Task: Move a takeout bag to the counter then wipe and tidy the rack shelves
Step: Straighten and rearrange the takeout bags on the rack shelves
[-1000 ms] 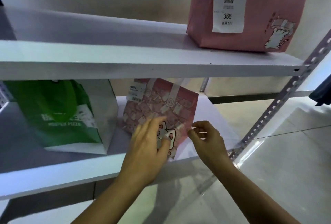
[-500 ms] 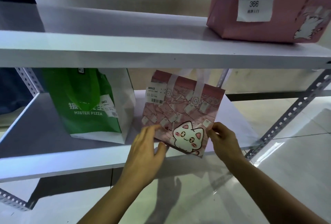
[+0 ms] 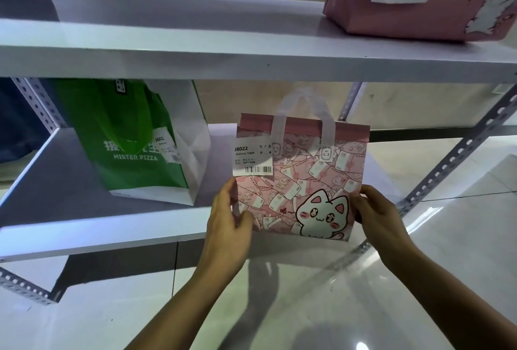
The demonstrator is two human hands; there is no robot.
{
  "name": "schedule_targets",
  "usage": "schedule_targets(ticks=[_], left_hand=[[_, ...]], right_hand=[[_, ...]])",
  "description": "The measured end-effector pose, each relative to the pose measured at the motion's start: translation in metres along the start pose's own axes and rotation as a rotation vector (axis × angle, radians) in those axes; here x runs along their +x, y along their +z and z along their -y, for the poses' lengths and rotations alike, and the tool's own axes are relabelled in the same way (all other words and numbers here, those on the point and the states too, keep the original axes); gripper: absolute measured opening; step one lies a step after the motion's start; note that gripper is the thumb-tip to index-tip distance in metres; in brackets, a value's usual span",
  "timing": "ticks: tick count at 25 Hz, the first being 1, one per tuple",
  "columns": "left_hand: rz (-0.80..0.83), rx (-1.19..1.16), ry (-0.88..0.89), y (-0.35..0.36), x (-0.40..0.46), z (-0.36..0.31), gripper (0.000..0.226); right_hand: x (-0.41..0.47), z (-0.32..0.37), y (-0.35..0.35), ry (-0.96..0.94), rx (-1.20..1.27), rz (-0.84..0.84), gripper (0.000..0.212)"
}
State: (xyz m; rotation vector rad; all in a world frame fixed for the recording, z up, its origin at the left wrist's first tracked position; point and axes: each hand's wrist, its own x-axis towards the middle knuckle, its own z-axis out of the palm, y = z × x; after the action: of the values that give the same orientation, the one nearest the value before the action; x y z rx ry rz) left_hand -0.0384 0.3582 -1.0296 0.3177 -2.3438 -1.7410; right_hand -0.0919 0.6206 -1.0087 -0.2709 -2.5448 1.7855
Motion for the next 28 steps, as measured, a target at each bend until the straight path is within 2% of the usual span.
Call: schedule_targets(ticks=[7, 11, 17, 24, 28], left_hand=[[0.015, -0.032, -0.047, -0.005, -0.015, -0.006, 0.048], [0.041, -0.062, -0.042, -0.009, -0.037, -0.023, 0.051], [0.169, -0.063, 0.049, -0.02, -0.069, -0.057, 0.059], [0.325, 0.108, 0.271, -0.014, -0.093, -0.11, 0.057], [0.35, 0.154, 0.392, -0.013, -0.094, -0.148, 0.059]], right_hand=[[-0.01, 0.011, -0.002, 0.059, 0.137, -0.001, 0.028], [-0.025, 0.024, -0.01, 0.122, 0.201, -0.011, 0.029], [-0.053, 0.048, -0.037, 0.133, 0.307, -0.126, 0.025], [-0.095, 0.06, -0.094, 0.155, 0.365, -0.274, 0.025], [-0.108, 0.09, -0.129, 0.117, 0.43, -0.347, 0.027]])
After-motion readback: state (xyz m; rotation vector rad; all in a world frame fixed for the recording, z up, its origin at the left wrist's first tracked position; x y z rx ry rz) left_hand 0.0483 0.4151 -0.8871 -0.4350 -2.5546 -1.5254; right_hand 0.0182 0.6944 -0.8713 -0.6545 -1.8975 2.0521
